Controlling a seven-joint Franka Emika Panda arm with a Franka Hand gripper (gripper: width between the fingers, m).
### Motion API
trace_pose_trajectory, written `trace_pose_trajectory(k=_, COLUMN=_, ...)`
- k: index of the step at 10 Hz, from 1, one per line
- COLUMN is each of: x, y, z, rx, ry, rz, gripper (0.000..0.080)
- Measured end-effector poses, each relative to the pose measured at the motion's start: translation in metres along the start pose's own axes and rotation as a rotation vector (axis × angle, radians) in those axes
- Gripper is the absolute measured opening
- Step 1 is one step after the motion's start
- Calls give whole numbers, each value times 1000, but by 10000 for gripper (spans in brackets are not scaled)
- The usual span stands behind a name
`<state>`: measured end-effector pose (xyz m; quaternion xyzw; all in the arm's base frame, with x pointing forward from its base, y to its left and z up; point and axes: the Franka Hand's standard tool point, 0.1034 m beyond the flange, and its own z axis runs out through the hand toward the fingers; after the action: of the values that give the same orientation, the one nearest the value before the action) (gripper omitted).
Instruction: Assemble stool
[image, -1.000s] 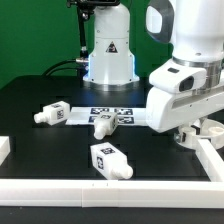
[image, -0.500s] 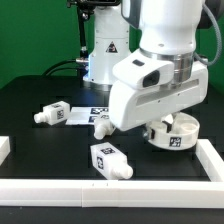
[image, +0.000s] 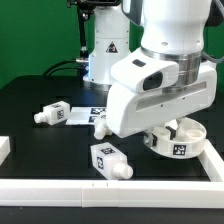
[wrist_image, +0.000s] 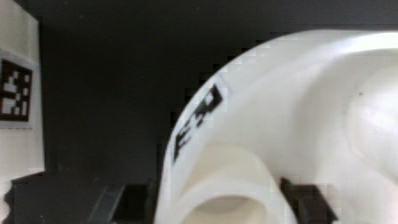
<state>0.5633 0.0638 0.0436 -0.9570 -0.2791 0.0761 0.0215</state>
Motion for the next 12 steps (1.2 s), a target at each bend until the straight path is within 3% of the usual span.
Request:
trace_pose_trajectory(k=2, x=2, y=8, z=5, rx=-1, ry=0, rz=35, gripper=320)
trace_pose_trajectory(k=5, x=12, y=37, z=17, rx=-21, ry=39, rz=31, gripper=320)
trace_pose_trajectory(k=9, x=14, y=35, z=20, rx=-19, ry=35, rz=29, gripper=320)
trace_pose_trajectory(k=12, x=42, y=39, z=20, rx=-22, ry=74, rz=98, gripper=320)
